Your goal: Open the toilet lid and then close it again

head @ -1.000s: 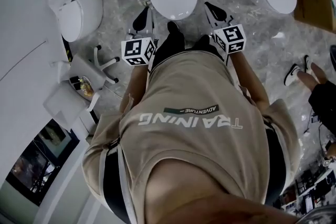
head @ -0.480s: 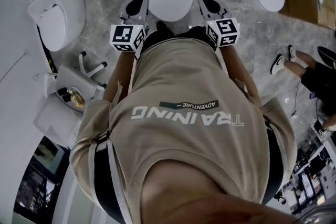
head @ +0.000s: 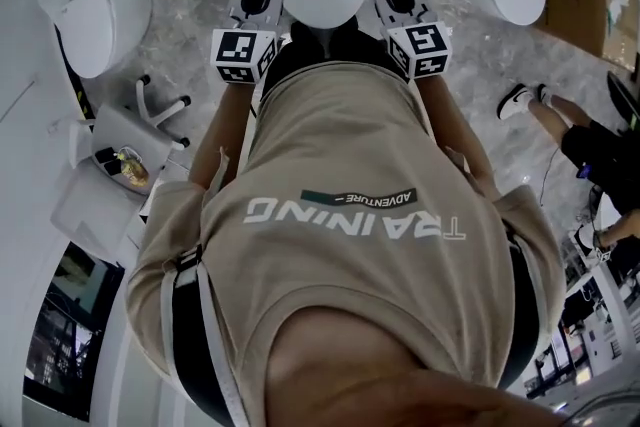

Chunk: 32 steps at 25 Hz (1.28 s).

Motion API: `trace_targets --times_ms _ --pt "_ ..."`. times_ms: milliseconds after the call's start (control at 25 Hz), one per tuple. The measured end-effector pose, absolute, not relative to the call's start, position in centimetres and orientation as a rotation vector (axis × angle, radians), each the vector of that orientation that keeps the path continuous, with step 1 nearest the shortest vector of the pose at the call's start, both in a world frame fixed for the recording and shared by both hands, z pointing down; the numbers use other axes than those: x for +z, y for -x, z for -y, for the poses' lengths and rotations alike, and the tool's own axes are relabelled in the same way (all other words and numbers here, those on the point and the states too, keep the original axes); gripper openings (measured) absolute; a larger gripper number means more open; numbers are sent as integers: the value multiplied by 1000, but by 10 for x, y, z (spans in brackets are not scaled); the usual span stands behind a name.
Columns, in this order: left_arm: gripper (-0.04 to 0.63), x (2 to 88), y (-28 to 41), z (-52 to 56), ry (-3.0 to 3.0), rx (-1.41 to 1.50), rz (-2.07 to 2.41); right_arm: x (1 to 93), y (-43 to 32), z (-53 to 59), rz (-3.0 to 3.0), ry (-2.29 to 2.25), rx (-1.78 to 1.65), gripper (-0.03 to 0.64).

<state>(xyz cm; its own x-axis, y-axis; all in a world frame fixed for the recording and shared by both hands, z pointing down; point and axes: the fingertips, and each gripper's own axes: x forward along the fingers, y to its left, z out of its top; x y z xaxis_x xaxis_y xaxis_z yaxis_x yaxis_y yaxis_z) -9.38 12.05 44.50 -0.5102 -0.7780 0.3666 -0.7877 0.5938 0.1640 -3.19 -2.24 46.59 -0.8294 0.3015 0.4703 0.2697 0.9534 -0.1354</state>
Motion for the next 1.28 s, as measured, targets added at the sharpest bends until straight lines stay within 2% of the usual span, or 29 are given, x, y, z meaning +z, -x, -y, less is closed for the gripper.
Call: trace_targets --times_ms 280,560,760,1280 --pt "5 483 101 -119 -1143 39 2345 502 42 33 2510 458 132 9" --pt "5 564 94 -126 -993 68 2262 569 19 31 2376 517 136 9" --pt "5 620 93 -139 -849 88 2248 664 -11 35 2229 558 -8 9" --pt "5 793 29 -170 -726 -35 2028 820 -64 37 1903 569 28 9"
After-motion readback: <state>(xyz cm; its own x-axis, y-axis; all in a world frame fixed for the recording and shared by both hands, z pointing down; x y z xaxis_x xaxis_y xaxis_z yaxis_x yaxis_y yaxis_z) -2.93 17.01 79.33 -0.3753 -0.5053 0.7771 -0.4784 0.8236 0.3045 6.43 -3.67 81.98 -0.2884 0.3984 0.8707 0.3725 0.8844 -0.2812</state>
